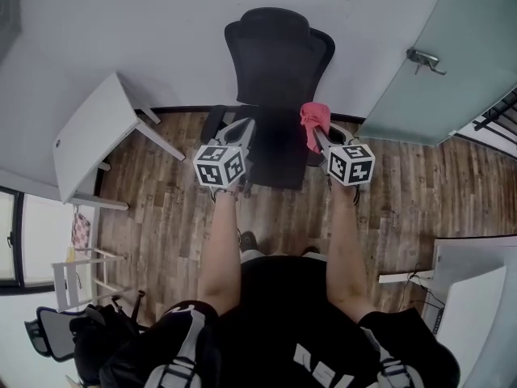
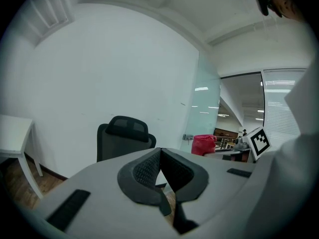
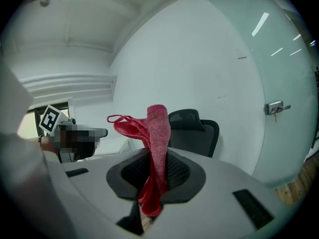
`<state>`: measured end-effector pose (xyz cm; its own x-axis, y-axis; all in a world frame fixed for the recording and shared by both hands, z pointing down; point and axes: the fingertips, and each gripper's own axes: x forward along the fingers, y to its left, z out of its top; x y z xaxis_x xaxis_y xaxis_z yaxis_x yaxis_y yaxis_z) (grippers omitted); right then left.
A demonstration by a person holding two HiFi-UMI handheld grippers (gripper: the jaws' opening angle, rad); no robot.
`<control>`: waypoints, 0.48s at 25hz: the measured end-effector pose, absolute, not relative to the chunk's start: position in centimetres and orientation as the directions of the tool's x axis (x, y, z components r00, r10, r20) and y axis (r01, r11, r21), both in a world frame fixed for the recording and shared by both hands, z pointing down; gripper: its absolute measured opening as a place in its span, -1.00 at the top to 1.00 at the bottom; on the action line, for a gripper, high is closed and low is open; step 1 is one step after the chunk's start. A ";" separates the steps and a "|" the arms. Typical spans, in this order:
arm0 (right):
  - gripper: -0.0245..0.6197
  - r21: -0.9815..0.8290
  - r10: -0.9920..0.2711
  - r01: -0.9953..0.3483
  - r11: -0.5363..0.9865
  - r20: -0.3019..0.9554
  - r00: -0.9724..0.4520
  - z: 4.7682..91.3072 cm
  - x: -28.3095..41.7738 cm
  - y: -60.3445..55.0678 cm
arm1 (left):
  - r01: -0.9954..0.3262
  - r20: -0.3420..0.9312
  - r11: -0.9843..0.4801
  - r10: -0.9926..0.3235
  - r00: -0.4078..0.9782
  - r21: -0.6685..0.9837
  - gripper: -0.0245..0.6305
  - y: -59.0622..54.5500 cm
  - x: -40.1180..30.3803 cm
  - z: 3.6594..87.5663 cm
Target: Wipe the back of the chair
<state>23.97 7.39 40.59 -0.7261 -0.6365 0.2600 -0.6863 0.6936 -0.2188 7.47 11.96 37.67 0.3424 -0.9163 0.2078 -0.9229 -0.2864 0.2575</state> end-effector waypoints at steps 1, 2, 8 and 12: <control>0.70 -0.222 -0.635 -0.685 0.694 0.259 -0.727 40.6 24.3 7.4 | -0.925 0.204 -0.283 -0.919 0.337 0.253 0.85 12.2 7.6 37.5; 0.70 -0.224 -0.635 -0.684 0.694 0.258 -0.728 40.5 24.6 7.4 | -0.927 0.201 -0.282 -0.921 0.333 0.248 0.85 12.4 7.7 37.3; 0.70 -0.214 -0.628 -0.673 0.708 0.245 -0.739 40.0 25.4 8.1 | -0.934 0.202 -0.295 -0.921 0.334 0.201 0.85 13.4 9.7 36.8; 0.70 -0.211 -0.620 -0.665 0.716 0.244 -0.745 39.9 25.7 8.4 | -0.934 0.213 -0.313 -0.914 0.346 0.173 0.85 13.9 11.1 36.8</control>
<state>25.70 8.43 39.88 -0.7452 -0.6204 0.2445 -0.6654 0.7162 -0.2107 11.06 13.88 36.83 0.3461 -0.9136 0.2134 -0.9337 -0.3133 0.1733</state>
